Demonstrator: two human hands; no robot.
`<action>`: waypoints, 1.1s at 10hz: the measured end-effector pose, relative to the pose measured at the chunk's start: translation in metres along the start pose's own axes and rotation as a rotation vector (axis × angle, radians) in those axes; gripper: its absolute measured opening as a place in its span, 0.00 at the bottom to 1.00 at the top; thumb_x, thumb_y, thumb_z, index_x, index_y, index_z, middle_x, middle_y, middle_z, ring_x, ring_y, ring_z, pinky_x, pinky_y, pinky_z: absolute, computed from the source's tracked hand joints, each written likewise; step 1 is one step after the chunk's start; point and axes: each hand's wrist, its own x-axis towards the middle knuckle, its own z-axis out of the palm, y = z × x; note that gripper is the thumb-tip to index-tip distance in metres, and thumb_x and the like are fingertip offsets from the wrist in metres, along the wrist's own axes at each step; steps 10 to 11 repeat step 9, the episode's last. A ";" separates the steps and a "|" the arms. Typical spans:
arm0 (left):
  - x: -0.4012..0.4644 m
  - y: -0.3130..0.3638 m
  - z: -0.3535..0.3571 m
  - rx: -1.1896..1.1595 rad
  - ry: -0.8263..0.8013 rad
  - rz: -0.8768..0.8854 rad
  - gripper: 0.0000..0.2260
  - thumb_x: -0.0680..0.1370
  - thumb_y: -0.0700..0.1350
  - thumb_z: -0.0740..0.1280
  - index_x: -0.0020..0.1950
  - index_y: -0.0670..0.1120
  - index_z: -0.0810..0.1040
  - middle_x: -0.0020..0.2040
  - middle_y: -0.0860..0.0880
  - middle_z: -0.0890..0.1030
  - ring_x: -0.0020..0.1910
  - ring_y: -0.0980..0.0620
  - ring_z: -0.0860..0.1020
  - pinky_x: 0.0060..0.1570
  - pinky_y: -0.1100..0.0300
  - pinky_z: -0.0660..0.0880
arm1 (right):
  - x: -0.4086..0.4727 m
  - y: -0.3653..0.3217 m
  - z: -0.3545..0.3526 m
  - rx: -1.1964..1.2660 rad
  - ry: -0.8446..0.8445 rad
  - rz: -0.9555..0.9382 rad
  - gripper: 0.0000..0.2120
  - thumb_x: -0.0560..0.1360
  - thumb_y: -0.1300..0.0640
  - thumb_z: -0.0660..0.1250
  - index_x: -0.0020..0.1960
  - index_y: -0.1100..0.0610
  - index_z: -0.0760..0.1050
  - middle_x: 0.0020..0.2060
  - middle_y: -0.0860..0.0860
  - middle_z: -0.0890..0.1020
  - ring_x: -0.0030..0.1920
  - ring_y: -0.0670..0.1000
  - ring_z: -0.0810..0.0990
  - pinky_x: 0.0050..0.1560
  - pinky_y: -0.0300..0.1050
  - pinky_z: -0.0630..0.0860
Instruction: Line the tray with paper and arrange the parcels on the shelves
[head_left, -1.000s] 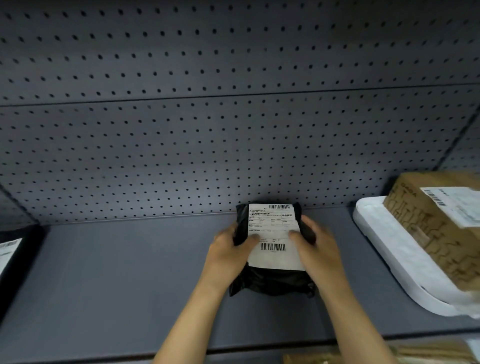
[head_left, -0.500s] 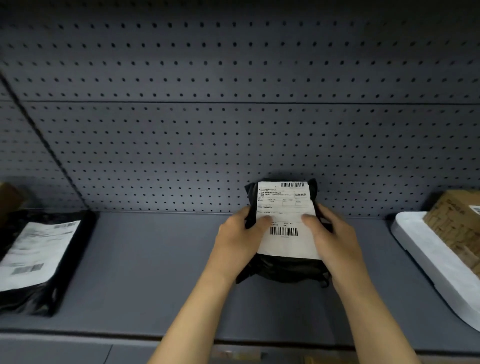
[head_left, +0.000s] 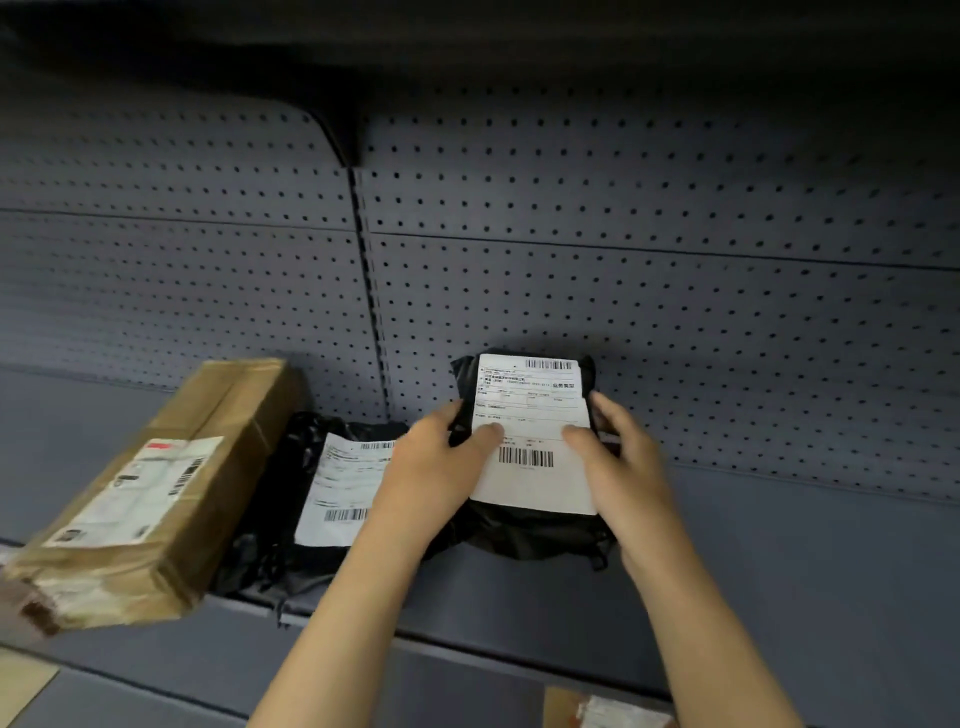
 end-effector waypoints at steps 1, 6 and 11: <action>0.002 -0.018 -0.040 0.014 0.047 -0.007 0.04 0.79 0.51 0.67 0.50 0.59 0.81 0.45 0.63 0.83 0.48 0.60 0.81 0.46 0.64 0.77 | -0.005 -0.005 0.047 -0.007 -0.052 0.005 0.23 0.76 0.52 0.67 0.70 0.42 0.71 0.59 0.43 0.79 0.59 0.48 0.80 0.60 0.52 0.79; 0.017 -0.095 -0.114 0.342 0.170 -0.157 0.24 0.81 0.54 0.62 0.77 0.49 0.68 0.65 0.46 0.81 0.62 0.43 0.78 0.56 0.54 0.72 | -0.013 0.009 0.176 -0.167 -0.307 0.068 0.25 0.76 0.53 0.63 0.73 0.50 0.71 0.62 0.48 0.81 0.56 0.48 0.81 0.44 0.38 0.75; 0.014 -0.101 -0.110 0.656 0.373 0.127 0.33 0.79 0.49 0.67 0.82 0.48 0.58 0.68 0.44 0.75 0.64 0.40 0.74 0.56 0.48 0.73 | -0.010 0.024 0.177 -0.269 -0.308 0.044 0.25 0.77 0.42 0.62 0.72 0.49 0.72 0.67 0.48 0.78 0.65 0.49 0.77 0.64 0.46 0.74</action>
